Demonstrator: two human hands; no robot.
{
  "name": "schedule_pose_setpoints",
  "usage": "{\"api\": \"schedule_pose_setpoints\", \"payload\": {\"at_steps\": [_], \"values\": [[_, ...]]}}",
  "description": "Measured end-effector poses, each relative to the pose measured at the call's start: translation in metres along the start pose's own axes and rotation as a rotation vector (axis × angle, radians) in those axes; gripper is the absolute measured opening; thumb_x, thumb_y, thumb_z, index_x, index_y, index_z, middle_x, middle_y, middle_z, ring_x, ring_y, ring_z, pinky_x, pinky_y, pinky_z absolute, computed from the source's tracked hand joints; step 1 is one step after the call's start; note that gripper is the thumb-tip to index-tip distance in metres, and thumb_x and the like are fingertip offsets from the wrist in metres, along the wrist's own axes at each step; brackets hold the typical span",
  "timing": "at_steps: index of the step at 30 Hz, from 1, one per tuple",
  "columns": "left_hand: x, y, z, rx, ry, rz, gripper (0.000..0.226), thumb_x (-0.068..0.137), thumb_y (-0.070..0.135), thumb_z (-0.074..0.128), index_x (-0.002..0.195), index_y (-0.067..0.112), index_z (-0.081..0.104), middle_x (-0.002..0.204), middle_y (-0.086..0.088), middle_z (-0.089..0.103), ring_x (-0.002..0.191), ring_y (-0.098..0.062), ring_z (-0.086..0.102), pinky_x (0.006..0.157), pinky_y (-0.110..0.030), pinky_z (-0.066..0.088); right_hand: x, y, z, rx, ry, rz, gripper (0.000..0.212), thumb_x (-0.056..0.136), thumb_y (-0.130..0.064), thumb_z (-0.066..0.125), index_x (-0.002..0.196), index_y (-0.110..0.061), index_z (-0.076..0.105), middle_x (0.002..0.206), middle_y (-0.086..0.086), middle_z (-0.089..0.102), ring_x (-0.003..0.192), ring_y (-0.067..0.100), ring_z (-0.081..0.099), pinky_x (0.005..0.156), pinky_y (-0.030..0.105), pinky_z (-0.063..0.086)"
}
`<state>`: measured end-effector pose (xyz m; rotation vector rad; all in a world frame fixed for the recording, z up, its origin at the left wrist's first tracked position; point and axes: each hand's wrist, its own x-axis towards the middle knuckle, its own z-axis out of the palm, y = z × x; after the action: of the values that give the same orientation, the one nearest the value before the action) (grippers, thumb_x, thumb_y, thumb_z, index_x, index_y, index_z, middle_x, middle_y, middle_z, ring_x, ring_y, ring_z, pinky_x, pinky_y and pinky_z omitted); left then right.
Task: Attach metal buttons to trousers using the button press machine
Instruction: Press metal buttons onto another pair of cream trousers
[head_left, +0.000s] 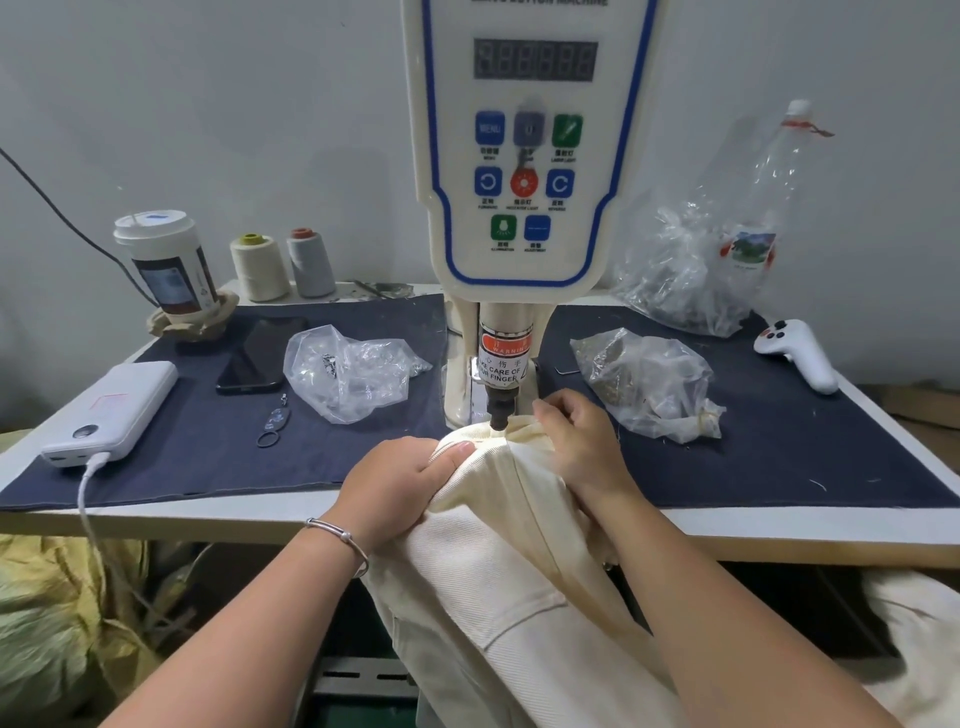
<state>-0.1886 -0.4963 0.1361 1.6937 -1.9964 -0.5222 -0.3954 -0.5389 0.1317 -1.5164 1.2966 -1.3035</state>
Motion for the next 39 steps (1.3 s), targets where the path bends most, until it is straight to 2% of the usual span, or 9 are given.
{"api": "schedule_pose_setpoints", "payload": {"at_steps": [3, 7, 9, 12, 15, 22, 31, 35, 39], "values": [[-0.001, 0.001, 0.0, 0.038, -0.016, -0.019, 0.056, 0.101, 0.052, 0.039, 0.058, 0.017, 0.04, 0.056, 0.004, 0.046, 0.054, -0.012, 0.04, 0.056, -0.033, 0.031, 0.001, 0.001, 0.0, -0.005, 0.018, -0.003, 0.013, 0.093, -0.02, 0.059, 0.08, -0.019, 0.059, 0.073, -0.007, 0.06, 0.061, -0.009, 0.054, 0.057, 0.006, 0.04], [0.002, 0.003, -0.003, 0.037, -0.062, -0.034, 0.049, 0.103, 0.04, 0.04, 0.062, 0.013, 0.042, 0.06, -0.004, 0.049, 0.056, -0.014, 0.04, 0.057, -0.034, 0.031, 0.002, 0.003, -0.001, -0.028, 0.026, 0.011, 0.008, 0.092, -0.02, 0.06, 0.083, -0.019, 0.059, 0.08, -0.005, 0.061, 0.064, -0.009, 0.055, 0.059, 0.006, 0.042], [0.003, 0.003, -0.006, 0.025, -0.086, -0.047, 0.049, 0.101, 0.04, 0.039, 0.059, 0.015, 0.037, 0.058, -0.005, 0.048, 0.054, -0.015, 0.039, 0.057, -0.034, 0.031, 0.003, 0.003, -0.001, -0.04, 0.026, 0.017, 0.007, 0.091, -0.02, 0.061, 0.084, -0.02, 0.059, 0.081, -0.005, 0.062, 0.066, -0.005, 0.056, 0.06, 0.006, 0.042], [0.005, 0.004, -0.01, 0.015, -0.126, -0.076, 0.044, 0.088, 0.047, 0.034, 0.055, 0.017, 0.033, 0.053, 0.0, 0.045, 0.05, -0.013, 0.037, 0.056, -0.034, 0.03, 0.002, 0.002, -0.001, -0.044, 0.036, 0.013, 0.007, 0.091, -0.018, 0.06, 0.084, -0.019, 0.059, 0.081, -0.005, 0.061, 0.07, 0.001, 0.055, 0.061, 0.005, 0.042], [0.005, 0.002, -0.011, 0.036, -0.139, -0.072, 0.046, 0.094, 0.042, 0.038, 0.056, 0.018, 0.033, 0.053, 0.002, 0.042, 0.053, -0.014, 0.036, 0.057, -0.034, 0.03, 0.002, 0.001, 0.0, -0.045, 0.035, 0.018, 0.007, 0.091, -0.016, 0.06, 0.084, -0.019, 0.059, 0.081, -0.005, 0.061, 0.069, 0.001, 0.054, 0.06, 0.006, 0.041], [0.005, 0.004, -0.011, 0.04, -0.138, -0.06, 0.036, 0.078, 0.046, 0.032, 0.058, 0.016, 0.031, 0.057, 0.0, 0.038, 0.056, -0.016, 0.032, 0.057, -0.035, 0.027, 0.002, -0.001, 0.0, -0.069, 0.047, 0.011, 0.004, 0.091, -0.015, 0.059, 0.09, -0.011, 0.061, 0.082, -0.004, 0.061, 0.072, 0.004, 0.054, 0.06, 0.006, 0.041], [0.001, 0.003, -0.009, 0.066, -0.108, -0.035, 0.038, 0.081, 0.047, 0.031, 0.06, 0.016, 0.032, 0.059, 0.0, 0.039, 0.057, -0.016, 0.032, 0.057, -0.035, 0.026, 0.002, 0.003, -0.001, -0.078, 0.049, 0.022, 0.009, 0.092, -0.018, 0.059, 0.084, -0.022, 0.059, 0.082, -0.005, 0.062, 0.072, 0.002, 0.054, 0.061, 0.011, 0.04], [0.002, 0.001, -0.008, 0.054, -0.092, -0.035, 0.047, 0.098, 0.039, 0.041, 0.058, 0.016, 0.034, 0.059, 0.002, 0.041, 0.058, -0.016, 0.034, 0.058, -0.035, 0.028, 0.001, 0.0, -0.001, -0.085, 0.053, 0.033, 0.005, 0.091, -0.017, 0.059, 0.087, -0.017, 0.06, 0.084, -0.003, 0.063, 0.075, 0.005, 0.056, 0.062, 0.012, 0.041], [0.001, 0.002, -0.008, 0.038, -0.079, -0.048, 0.048, 0.099, 0.04, 0.042, 0.058, 0.016, 0.034, 0.06, 0.001, 0.041, 0.06, -0.017, 0.035, 0.059, -0.035, 0.029, 0.001, -0.003, 0.0, -0.094, 0.045, 0.04, 0.005, 0.091, -0.015, 0.059, 0.086, -0.015, 0.06, 0.082, -0.003, 0.062, 0.073, 0.005, 0.055, 0.059, 0.005, 0.04]]}}
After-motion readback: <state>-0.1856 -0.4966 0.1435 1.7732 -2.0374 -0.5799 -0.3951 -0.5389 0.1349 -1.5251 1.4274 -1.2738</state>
